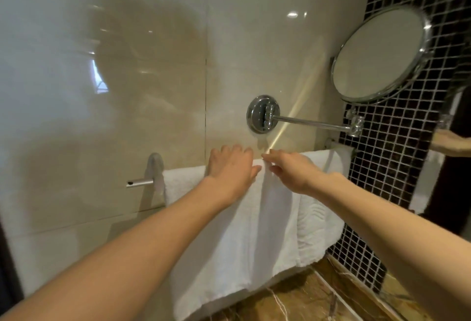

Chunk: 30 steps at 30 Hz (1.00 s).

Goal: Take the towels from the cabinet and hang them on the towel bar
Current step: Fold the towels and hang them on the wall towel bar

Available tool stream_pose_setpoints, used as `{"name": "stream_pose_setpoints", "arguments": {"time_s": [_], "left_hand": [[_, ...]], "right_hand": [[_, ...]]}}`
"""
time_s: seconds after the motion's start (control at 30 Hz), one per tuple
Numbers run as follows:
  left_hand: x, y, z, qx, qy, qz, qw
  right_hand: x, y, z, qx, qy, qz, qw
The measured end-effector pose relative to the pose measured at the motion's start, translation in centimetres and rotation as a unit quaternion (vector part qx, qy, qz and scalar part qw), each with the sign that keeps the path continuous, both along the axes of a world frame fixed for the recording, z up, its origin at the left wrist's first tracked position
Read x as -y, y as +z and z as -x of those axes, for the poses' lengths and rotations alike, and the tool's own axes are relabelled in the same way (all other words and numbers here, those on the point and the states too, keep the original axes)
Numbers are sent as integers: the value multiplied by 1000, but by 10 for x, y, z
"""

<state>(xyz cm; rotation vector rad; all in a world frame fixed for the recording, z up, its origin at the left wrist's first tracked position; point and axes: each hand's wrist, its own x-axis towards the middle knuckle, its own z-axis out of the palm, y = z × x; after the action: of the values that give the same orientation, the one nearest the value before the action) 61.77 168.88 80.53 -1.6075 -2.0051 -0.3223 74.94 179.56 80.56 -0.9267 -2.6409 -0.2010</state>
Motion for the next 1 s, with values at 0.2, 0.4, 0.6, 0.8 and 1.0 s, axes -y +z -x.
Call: {"name": "stream_pose_setpoints", "arguments": {"time_s": [0.2, 0.4, 0.6, 0.8, 1.0], "left_hand": [[-12, -6, 11, 14, -14, 40, 999], [-9, -3, 13, 18, -23, 48, 998], [-6, -2, 14, 15, -22, 51, 998], [-5, -3, 16, 8, -24, 51, 998], [-9, -4, 15, 4, -23, 50, 998]], "right_hand": [[-4, -3, -1, -19, 3, -17, 1000], [-11, -10, -5, -38, 8, -16, 999], [-13, -11, -5, -62, 13, -12, 998], [-24, -12, -10, -58, 2, -7, 998], [-18, -12, -4, -66, 5, -6, 998]]}}
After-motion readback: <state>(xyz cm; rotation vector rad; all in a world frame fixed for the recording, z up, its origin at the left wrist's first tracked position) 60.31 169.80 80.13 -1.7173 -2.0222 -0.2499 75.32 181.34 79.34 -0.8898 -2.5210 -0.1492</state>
